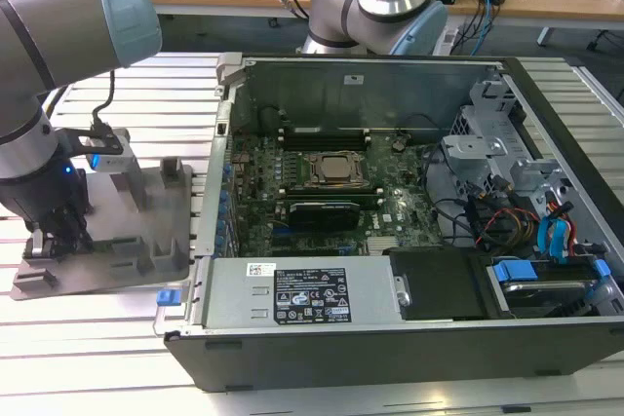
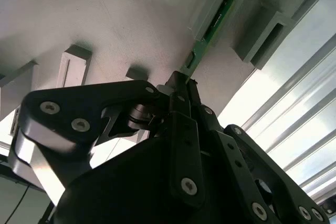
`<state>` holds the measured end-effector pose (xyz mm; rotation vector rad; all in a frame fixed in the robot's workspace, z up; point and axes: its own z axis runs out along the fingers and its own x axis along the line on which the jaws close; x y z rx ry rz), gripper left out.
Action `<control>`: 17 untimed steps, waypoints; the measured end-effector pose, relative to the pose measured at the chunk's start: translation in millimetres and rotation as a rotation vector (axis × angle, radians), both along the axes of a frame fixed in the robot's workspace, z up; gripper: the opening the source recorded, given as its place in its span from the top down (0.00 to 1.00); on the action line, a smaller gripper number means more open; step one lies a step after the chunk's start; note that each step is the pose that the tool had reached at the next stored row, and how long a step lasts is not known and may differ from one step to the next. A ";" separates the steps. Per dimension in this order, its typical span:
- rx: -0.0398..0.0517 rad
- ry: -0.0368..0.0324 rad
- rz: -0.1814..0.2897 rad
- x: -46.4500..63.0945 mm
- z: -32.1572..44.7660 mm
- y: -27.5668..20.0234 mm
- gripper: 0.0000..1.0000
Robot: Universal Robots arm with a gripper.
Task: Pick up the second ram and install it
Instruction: 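Pick up the second ram and move it above second insertion slot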
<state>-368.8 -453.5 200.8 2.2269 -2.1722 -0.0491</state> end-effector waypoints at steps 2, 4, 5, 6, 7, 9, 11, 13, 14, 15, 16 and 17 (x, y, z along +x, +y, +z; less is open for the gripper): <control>-0.0121 0.0004 -0.059 -0.1 0.0 0.0 0.86; -0.0120 0.0006 -0.121 -0.1 -0.4 0.2 0.86; -0.0119 0.0006 -0.128 0.0 -0.4 0.1 0.86; -0.0119 0.0008 -0.149 -0.1 -0.5 0.1 0.86; -0.0119 0.0008 -0.153 -0.1 -0.5 0.1 0.86; -0.0119 0.0008 -0.153 -0.1 -0.5 0.1 0.86; -0.0121 0.0008 -0.124 -0.1 -0.4 0.0 0.86; -0.0119 0.0006 -0.120 -0.1 -0.5 0.1 0.86; -0.0120 0.0006 -0.120 -0.1 -0.5 0.0 0.86; -0.0119 0.0006 -0.120 0.0 -0.5 0.0 0.86; -0.0119 0.0006 -0.120 -0.1 -0.5 0.1 0.86; -0.0120 0.0006 -0.120 -0.1 -0.5 0.1 0.86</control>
